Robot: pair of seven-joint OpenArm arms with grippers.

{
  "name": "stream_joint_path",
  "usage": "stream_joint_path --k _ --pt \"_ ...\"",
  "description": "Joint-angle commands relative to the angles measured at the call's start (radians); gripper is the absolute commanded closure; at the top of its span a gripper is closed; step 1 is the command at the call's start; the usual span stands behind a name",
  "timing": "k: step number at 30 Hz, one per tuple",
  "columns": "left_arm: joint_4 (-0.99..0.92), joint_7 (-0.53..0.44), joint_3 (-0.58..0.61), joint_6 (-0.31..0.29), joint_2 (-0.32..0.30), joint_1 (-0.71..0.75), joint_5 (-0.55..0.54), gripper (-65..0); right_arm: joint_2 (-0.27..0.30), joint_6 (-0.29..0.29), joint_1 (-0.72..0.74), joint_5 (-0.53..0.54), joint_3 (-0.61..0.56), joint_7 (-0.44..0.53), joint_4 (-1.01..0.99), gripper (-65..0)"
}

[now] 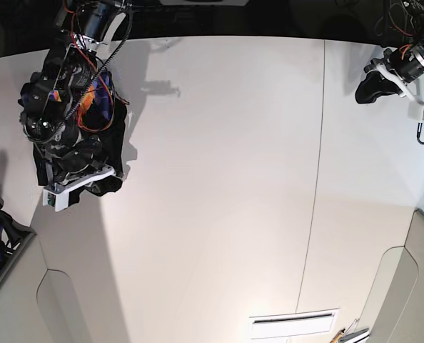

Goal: Fold the T-shirt properly

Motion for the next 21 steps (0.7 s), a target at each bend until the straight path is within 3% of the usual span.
stream_joint_path --k 1,8,17,19,21 --pt "0.012 -0.011 -0.006 -0.005 -0.013 -0.002 -0.024 0.0 0.017 -0.001 0.037 0.003 -0.006 0.026 -0.031 0.0" --pt "0.012 -0.011 -0.006 -0.005 -0.013 -0.002 -0.024 0.0 0.059 0.000 0.193 0.003 -0.011 0.092 -0.316 0.0" --pt "0.012 -0.023 -0.006 -0.005 -0.012 -0.002 -0.024 0.0 0.086 0.040 0.374 0.003 -0.011 0.090 -0.340 0.0" --pt "0.012 -0.025 -0.006 -0.005 -0.012 -0.002 -0.024 0.0 0.110 0.072 0.425 0.005 -0.011 0.056 -0.339 0.0" --pt "0.012 -0.040 -0.007 -0.005 -0.013 -0.002 -0.025 0.0 0.139 0.108 0.474 0.042 -0.011 -0.037 -0.330 0.0"
